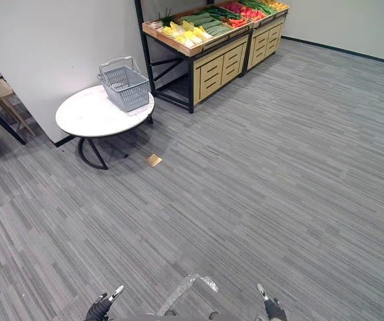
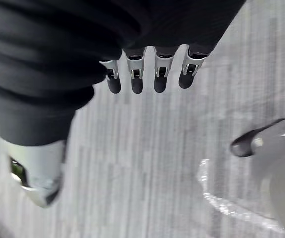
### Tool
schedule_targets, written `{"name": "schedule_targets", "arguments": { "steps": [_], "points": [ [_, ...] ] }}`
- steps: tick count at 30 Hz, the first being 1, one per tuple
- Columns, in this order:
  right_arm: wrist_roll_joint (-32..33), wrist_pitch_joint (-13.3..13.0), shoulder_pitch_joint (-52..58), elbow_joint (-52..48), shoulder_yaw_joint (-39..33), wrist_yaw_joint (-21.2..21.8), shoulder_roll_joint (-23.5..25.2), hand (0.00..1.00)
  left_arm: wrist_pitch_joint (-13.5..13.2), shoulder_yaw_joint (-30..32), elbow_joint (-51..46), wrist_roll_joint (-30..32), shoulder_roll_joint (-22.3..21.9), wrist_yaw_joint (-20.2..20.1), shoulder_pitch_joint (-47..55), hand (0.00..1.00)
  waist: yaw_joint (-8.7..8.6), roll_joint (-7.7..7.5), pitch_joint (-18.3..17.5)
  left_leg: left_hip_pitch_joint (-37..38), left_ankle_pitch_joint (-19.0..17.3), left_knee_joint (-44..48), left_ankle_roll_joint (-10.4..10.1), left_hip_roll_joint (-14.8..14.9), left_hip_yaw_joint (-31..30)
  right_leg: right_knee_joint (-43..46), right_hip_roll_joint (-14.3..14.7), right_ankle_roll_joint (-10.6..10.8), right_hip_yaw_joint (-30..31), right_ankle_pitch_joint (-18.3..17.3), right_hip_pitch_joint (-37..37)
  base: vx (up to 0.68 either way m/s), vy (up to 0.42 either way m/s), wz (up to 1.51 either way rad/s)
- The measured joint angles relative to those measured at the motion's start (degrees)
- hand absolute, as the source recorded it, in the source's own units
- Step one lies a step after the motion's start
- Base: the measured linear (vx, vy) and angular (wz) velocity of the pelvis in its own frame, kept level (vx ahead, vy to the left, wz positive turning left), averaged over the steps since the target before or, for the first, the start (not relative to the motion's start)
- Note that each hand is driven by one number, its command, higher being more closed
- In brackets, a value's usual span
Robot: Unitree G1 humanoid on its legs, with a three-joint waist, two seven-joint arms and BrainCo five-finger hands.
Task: Pick vegetable in the basket
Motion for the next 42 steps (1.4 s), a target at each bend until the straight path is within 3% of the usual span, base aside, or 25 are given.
{"name": "schedule_targets", "arguments": {
  "steps": [5,17,24,28,29,31,32,35,37,39,40,41,42],
  "points": [
    [-3.8,0.0,-0.8,0.6,0.1,0.4,-1.8,0.0,-0.6,0.0,-3.1,1.0,1.4,-0.1,0.1,0.0,-0.06,1.62,1.3,1.5,0.0,-1.1,0.0,-0.3,-0.4,-0.7,-0.2,0.0,-0.2,0.0,1.4,0.07,0.016,0.02],
    [-3.9,0.0,-1.6,2.6,3.7,1.7,-2.9,0.0,-0.8,0.2,-4.6,1.7,3.0,0.0,0.2,0.0,-0.03,0.43,3.2,0.7,1.0,-1.9,0.5,-0.9,-2.1,-1.1,-0.7,0.1,-1.7,0.3,1.0,-0.03,0.011,0.07],
    [-3.0,0.3,-2.7,-0.7,4.8,1.7,-2.9,0.0,-0.7,1.2,-9.7,-0.3,2.6,0.1,0.7,0.0,1.02,0.03,4.5,-5.0,-0.5,1.8,1.0,-0.8,-2.1,-0.8,-1.1,1.2,-1.8,-0.3,-3.2,-0.04,0.001,0.0],
    [-2.2,0.5,-2.5,-4.4,4.9,1.5,-3.0,0.0,-0.7,1.0,-15.6,-1.1,2.5,0.3,1.8,0.0,1.45,-0.39,4.8,-9.6,-7.6,11.3,2.7,-2.1,-3.7,9.0,-3.8,4.0,-4.1,-6.3,-6.6,0.09,0.077,0.21],
    [-2.2,0.6,-1.9,-5.7,5.1,1.5,-3.0,0.0,-0.7,0.9,-16.1,-1.4,2.4,0.3,1.7,0.0,1.57,-0.45,4.9,-9.6,-9.1,12.1,3.1,-2.6,-4.2,14.5,-4.5,4.1,-4.2,-6.9,-8.3,0.22,0.149,0.38],
    [-2.2,0.7,-1.1,-9.5,6.5,1.4,-2.4,0.0,-0.7,0.3,-17.0,-1.4,2.7,0.7,1.4,0.0,1.09,0.19,5.5,-7.4,-11.4,14.2,4.9,-2.9,-6.7,34.8,-4.9,3.3,-4.4,-5.2,-16.5,0.31,0.141,0.46],
    [-2.2,0.6,-0.2,-10.6,7.4,1.4,-2.1,0.0,-0.7,-0.1,-17.0,-1.4,3.2,1.4,1.0,0.0,0.87,0.35,6.3,-5.1,-12.9,14.4,5.3,-3.0,-8.0,40.5,-4.5,2.6,-4.1,-7.2,-19.0,0.31,0.071,0.48],
    [-2.2,0.6,0.0,-12.2,7.6,1.4,-2.1,0.0,-0.7,-0.7,-16.7,-1.4,3.7,1.6,0.5,0.0,0.06,0.17,6.5,-0.5,-14.4,12.9,5.2,-3.0,-10.6,36.7,-3.3,1.9,-6.5,-8.7,-22.6,0.49,0.053,0.57],
    [-2.2,0.4,-0.1,-13.2,7.4,1.4,-2.8,0.0,-0.7,-1.7,-16.0,-1.4,4.1,1.7,-2.1,0.0,-1.18,0.46,6.7,4.1,-14.5,8.7,5.4,-2.9,-14.5,23.7,-1.0,1.6,-7.2,-5.5,-27.4,0.56,-0.007,0.89],
    [-2.2,0.5,-0.6,-13.8,7.5,1.5,-3.2,0.0,-0.8,-2.2,-14.3,-1.4,4.2,2.1,-4.4,0.0,-2.29,-0.12,7.7,8.5,-15.2,7.2,4.1,-3.5,-17.7,9.9,0.2,0.5,-6.2,3.6,-28.9,0.64,-0.068,0.87],
    [-2.3,0.5,-0.5,-14.0,7.5,1.5,-3.2,0.0,-0.8,-2.4,-13.9,-1.4,4.3,2.3,-4.5,0.0,-2.56,-0.16,7.7,9.8,-15.8,7.4,3.1,-3.7,-18.4,7.7,0.4,-0.1,-5.7,6.6,-29.2,0.83,-0.136,0.94],
    [-2.3,0.5,-0.2,-14.1,7.6,1.5,-3.4,0.0,-0.8,-2.6,-13.1,-1.3,4.2,2.4,-4.3,0.0,-3.63,-0.52,7.4,12.1,-16.8,8.7,1.4,-3.6,-20.2,8.9,0.2,-5.2,-4.7,15.5,-28.8,0.56,-0.111,0.6],
    [-2.3,0.7,-1.0,-14.3,7.7,1.7,-4.4,0.0,-0.8,-2.8,-12.2,-1.3,3.1,2.2,-4.8,0.0,-3.31,2.76,7.7,11.2,-15.9,13.0,-0.5,-1.2,-19.8,13.4,1.4,-7.4,-7.1,11.7,-28.9,0.96,-0.196,0.61]
  ]
}}
